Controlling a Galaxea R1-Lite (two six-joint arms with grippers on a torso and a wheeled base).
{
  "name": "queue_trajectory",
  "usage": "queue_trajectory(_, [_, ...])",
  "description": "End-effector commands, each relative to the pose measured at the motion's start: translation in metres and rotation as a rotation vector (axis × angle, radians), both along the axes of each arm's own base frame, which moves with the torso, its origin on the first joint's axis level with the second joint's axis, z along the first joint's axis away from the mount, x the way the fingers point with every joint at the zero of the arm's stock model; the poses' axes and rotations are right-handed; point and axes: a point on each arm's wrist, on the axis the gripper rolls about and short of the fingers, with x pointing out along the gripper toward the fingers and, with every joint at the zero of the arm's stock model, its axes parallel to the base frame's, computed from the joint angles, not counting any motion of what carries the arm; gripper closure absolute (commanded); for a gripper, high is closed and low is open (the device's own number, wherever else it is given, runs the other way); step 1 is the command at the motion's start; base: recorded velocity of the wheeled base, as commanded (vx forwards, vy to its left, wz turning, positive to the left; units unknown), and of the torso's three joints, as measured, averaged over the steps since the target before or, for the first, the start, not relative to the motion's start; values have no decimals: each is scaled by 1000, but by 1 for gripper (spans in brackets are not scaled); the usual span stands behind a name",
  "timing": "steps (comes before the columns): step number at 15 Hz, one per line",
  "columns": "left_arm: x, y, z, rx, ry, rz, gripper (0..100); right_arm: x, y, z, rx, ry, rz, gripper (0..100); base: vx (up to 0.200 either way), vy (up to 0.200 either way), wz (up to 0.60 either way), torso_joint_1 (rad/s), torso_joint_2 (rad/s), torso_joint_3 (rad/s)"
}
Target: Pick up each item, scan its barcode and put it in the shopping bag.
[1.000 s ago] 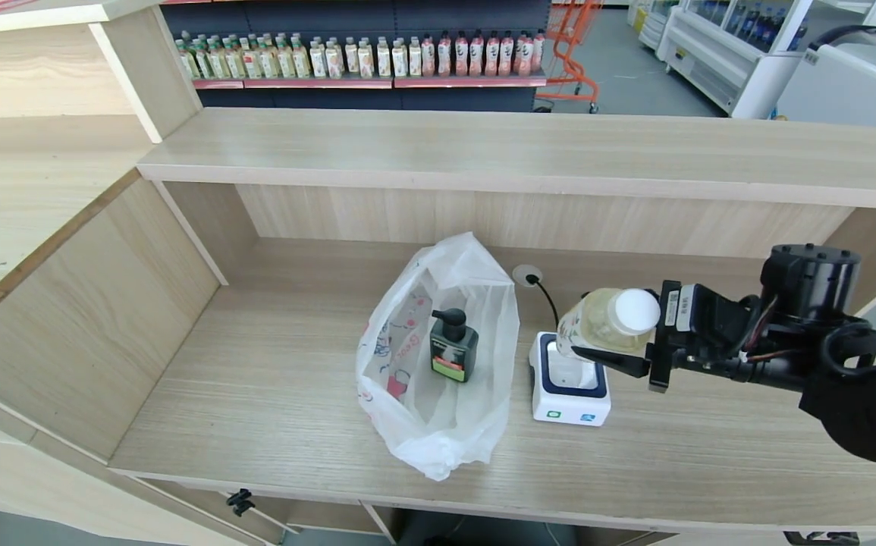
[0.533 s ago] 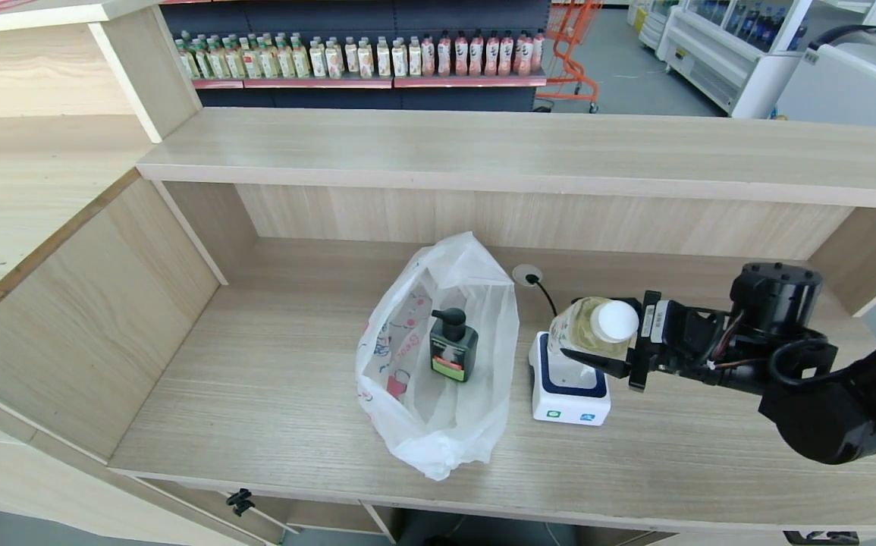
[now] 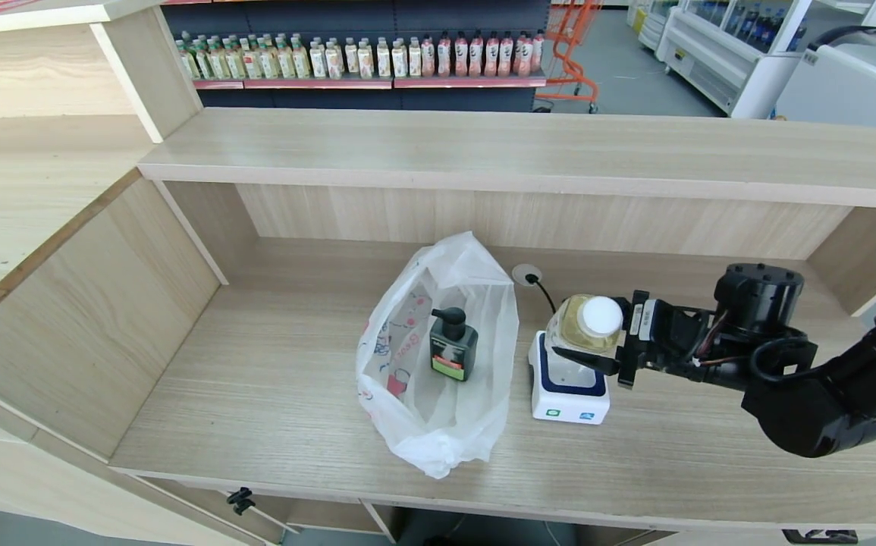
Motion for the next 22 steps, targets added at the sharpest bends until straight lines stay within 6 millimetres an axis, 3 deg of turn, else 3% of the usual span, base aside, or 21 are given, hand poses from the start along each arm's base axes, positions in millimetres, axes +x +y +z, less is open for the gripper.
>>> queue_trajectory(1, [0, 0, 0, 0, 0, 1, 0, -12, 3, 38, 64, -48, 15, 100, 0, 0, 0, 0, 0, 0])
queue_trajectory(4, [0, 0, 0, 0, 0, -1, 0, -46, -6, 100, 277, 58, 11, 100, 0, 0, 0, 0, 0, 0])
queue_trajectory(6, [0, 0, 0, 0, 0, -1, 0, -60, -18, 113, 375, 155, -30, 100, 0, 0, 0, 0, 0, 0])
queue_trajectory(8, [0, 0, 0, 0, 0, 1, 0, -75, -30, 109, 525, 344, -136, 100, 0, 0, 0, 0, 0, 0])
queue_trajectory(12, [0, 0, 0, 2, 0, 1, 0, -79, -37, 86, 571, 468, -239, 100, 0, 0, 0, 0, 0, 0])
queue_trajectory(17, [0, 0, 0, 3, 0, 1, 0, -70, -38, 76, 581, 522, -257, 100, 0, 40, 0, 1, 0, 0])
queue_trajectory(22, [0, 0, 0, 3, 0, 1, 0, -45, -33, 72, 580, 536, -254, 100, 0, 0, 0, 0, 0, 0])
